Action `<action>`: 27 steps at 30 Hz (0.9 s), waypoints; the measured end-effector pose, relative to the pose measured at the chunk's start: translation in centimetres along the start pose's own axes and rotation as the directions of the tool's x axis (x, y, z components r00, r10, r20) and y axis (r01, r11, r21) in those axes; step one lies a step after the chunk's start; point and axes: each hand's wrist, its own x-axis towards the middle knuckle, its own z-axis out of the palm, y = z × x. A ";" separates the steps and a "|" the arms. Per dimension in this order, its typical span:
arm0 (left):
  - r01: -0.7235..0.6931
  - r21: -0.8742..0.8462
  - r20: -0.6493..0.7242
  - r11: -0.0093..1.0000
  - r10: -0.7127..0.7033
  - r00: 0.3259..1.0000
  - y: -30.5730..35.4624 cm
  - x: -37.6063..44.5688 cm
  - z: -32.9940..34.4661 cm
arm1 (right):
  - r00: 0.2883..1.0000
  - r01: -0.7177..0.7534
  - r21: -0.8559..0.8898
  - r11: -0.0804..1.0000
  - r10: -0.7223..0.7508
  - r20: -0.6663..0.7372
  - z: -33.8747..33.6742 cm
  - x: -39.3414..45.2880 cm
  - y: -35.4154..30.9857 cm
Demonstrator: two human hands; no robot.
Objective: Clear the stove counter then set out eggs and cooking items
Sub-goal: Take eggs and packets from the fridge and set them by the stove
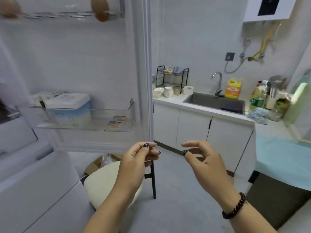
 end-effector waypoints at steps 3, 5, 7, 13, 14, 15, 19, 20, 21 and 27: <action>-0.055 0.031 -0.059 0.998 0.057 0.997 1.0 1.6 -2.5 | 0.997 0.062 0.004 0.998 -0.062 0.055 1.6 2.3 -0.9; -0.080 0.042 -0.091 0.996 0.084 0.992 1.8 2.5 -4.3 | 0.991 0.094 0.004 0.996 -0.094 0.094 3.0 3.6 -1.7; -0.106 0.064 -0.095 0.992 0.112 0.989 2.8 3.2 -5.8 | 0.984 0.127 -0.006 0.992 -0.126 0.125 4.4 4.6 -2.4; -0.216 0.133 -0.033 0.967 0.222 0.974 5.9 5.4 -10.8 | 0.956 0.242 -0.026 0.970 -0.234 0.176 9.7 7.0 -5.7; -0.236 0.150 -0.012 0.960 0.240 0.971 6.6 6.0 -11.9 | 0.954 0.263 -0.020 0.965 -0.256 0.158 10.7 7.5 -6.4; -0.253 0.161 0.010 0.954 0.255 0.967 7.1 6.5 -12.7 | 0.951 0.279 -0.018 0.960 -0.274 0.142 11.1 7.8 -6.9; -0.368 0.199 0.078 0.908 0.359 0.930 10.4 9.4 -17.3 | 0.927 0.367 -0.031 0.930 -0.363 0.090 13.4 10.4 -10.5; -0.406 0.212 0.093 0.889 0.395 0.914 11.4 10.2 -18.7 | 0.921 0.388 -0.037 0.921 -0.385 0.064 13.9 11.1 -11.7; -0.432 0.223 0.102 0.874 0.420 0.902 12.3 10.9 -19.7 | 0.911 0.411 -0.038 0.911 -0.409 0.043 14.0 11.6 -12.7; -0.586 0.277 0.165 0.761 0.563 0.809 18.5 14.3 -25.9 | 0.835 0.542 -0.156 0.826 -0.550 -0.006 15.3 14.4 -19.1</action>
